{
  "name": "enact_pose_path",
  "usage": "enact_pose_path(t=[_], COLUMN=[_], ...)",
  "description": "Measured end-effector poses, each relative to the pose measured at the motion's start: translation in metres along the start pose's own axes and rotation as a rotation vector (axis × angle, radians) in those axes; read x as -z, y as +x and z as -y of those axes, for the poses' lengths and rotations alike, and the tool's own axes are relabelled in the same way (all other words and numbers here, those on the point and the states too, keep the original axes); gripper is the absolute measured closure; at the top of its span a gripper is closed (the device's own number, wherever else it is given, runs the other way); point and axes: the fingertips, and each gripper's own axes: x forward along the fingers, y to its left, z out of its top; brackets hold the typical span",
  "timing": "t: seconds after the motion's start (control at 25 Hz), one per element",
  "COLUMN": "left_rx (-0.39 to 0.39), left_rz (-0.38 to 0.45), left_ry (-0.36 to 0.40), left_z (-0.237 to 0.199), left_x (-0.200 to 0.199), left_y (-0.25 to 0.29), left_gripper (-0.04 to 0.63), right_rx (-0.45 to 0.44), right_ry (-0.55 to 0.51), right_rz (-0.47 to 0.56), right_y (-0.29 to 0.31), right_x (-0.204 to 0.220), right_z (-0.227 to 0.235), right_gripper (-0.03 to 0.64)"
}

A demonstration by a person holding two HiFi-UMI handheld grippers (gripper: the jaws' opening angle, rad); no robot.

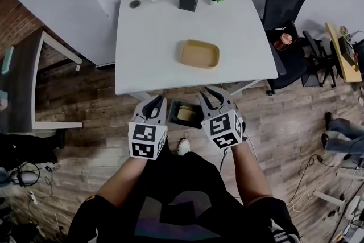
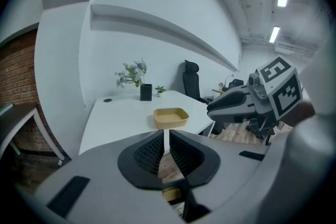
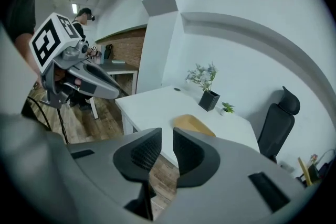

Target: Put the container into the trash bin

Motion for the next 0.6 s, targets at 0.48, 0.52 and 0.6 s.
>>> enact_pose_path(t=[0.48, 0.52, 0.6], left_rx=[0.071, 0.077, 0.090], left_rz=[-0.108, -0.117, -0.133], left_ry=[0.018, 0.016, 0.012], left_z=[-0.066, -0.071, -0.080], left_x=[-0.008, -0.007, -0.003], left_y=[0.107, 0.115, 0.128], left_gripper=[0.520, 0.519, 0.517], right_rx=[-0.024, -0.026, -0.036], right_ry=[-0.149, -0.169, -0.208], right_rz=[-0.237, -0.256, -0.295], right_y=[0.115, 0.125, 0.141], right_x=[0.019, 0.021, 0.027], right_z=[0.041, 0.045, 0.047], right_gripper=[0.528, 0.526, 0.526])
